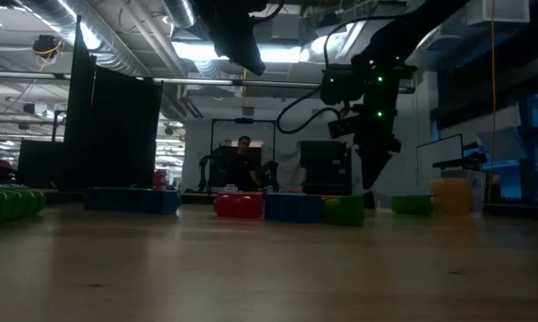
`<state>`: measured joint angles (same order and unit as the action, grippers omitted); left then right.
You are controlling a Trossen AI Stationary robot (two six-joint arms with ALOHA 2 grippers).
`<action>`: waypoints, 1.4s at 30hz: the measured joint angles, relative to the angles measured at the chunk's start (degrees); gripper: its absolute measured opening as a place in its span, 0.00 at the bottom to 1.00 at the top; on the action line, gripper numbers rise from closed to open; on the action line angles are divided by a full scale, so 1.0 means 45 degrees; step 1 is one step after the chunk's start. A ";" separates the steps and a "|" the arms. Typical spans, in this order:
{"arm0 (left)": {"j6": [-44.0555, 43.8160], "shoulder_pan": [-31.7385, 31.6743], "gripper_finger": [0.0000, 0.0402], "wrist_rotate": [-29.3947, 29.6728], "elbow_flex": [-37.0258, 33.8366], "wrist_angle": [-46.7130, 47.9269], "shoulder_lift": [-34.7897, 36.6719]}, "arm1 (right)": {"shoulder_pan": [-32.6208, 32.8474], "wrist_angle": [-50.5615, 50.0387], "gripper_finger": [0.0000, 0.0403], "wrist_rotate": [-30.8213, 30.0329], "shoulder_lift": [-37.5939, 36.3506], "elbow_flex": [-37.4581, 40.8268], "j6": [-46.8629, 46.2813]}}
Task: Sort blocks by size
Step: Put the top right 2 stud green game piece into the yellow bin
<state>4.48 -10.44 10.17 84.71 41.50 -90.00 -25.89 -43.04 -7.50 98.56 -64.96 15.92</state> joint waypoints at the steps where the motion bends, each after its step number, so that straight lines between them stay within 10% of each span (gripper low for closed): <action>1: -0.0001 0.0000 0.22 0.0000 0.0000 0.0005 0.0000 | -0.0006 -0.0067 0.03 -0.0001 0.0000 -0.0077 -0.0274; 19: 0.0002 0.0000 0.22 0.0000 0.0000 0.0036 0.0000 | -0.0006 -0.2434 0.48 -0.1777 -0.0010 0.0031 -0.6087; 42: -0.0013 0.0005 0.22 0.0000 0.0000 0.0345 -0.0010 | -0.0011 -0.0910 0.49 -0.2552 -0.0010 0.2032 -0.6489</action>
<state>4.43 -10.41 10.17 84.71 43.05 -90.04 -25.93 -47.13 -18.99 98.52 -55.81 -13.28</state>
